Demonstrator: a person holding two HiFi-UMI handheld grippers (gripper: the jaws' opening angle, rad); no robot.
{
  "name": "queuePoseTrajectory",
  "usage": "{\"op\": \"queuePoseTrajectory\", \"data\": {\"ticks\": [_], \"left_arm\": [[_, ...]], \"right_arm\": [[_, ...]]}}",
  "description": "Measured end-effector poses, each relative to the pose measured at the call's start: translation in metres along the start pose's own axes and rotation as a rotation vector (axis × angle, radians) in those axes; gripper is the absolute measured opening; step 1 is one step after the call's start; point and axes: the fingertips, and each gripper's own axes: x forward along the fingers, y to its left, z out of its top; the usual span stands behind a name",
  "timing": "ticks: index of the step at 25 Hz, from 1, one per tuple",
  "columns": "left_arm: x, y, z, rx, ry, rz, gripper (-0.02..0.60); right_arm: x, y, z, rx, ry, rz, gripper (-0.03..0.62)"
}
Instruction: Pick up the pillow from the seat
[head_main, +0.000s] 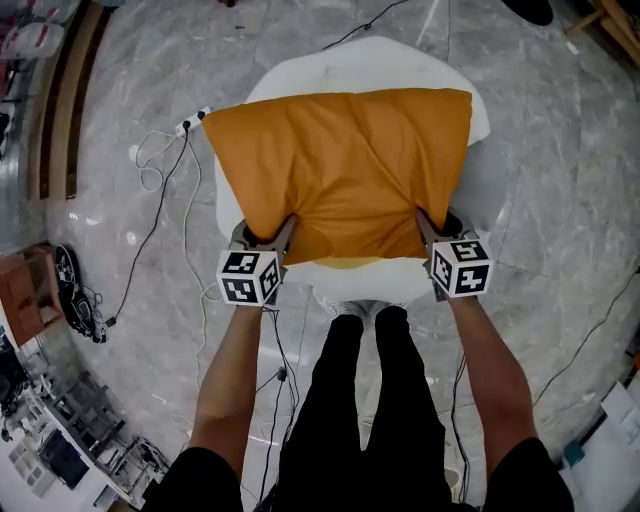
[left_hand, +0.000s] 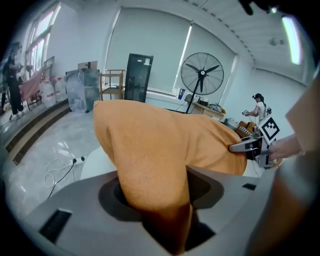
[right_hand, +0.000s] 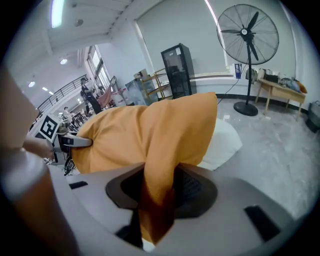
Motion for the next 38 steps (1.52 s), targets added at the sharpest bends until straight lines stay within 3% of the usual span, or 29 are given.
{"op": "queuePoseTrajectory", "data": {"ticks": [7,16,23,30,38], "left_arm": [[-0.095,-0.044,0.084,0.048,-0.171,-0.005,0.255],[-0.208,-0.081,0.209,0.149,-0.403,0.011,0.262],[-0.290,-0.113,0.267,0.188,-0.549,0.018,0.262],[-0.377,-0.130,0.329,0.275,-0.740,0.060,0.265],[-0.418,-0.149,0.357,0.292,-0.853,0.049,0.268]], "right_arm": [[-0.112,0.024,0.084,-0.020,-0.184,-0.043,0.146],[-0.237,0.063,0.200,-0.138,-0.432,-0.095,0.144],[-0.329,0.094,0.257,-0.209,-0.585,-0.119,0.147],[-0.408,0.134,0.311,-0.284,-0.775,-0.108,0.158],[-0.457,0.150,0.341,-0.360,-0.881,-0.134,0.149]]}}
